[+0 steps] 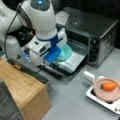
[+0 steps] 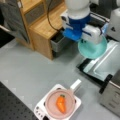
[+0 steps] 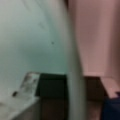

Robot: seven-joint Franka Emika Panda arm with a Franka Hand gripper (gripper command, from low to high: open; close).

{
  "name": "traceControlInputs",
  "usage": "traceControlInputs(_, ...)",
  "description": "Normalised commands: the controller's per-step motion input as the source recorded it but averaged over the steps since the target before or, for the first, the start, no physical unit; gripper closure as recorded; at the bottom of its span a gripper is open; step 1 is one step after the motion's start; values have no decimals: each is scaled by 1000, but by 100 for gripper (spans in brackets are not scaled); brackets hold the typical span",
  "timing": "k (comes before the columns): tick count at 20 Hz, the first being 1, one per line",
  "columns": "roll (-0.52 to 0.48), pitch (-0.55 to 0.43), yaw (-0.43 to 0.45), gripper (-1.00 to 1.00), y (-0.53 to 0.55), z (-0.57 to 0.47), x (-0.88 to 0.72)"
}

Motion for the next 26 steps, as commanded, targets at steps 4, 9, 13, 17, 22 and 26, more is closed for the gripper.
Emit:
traceControlInputs(4, 210, -332, 47, 100, 321, -96, -993)
traceControlInputs(9, 233, -298, 32, 100, 250, -187, -628)
traceControlInputs(13, 123, -195, 38, 100, 120, -161, -253)
traceControlInputs(17, 89, -111, 46, 100, 9, -107, -44)
traceControlInputs(22, 69, -65, 47, 100, -65, -76, 57)
traceControlInputs(26, 32, -19, 60, 100, -64, -31, 186)
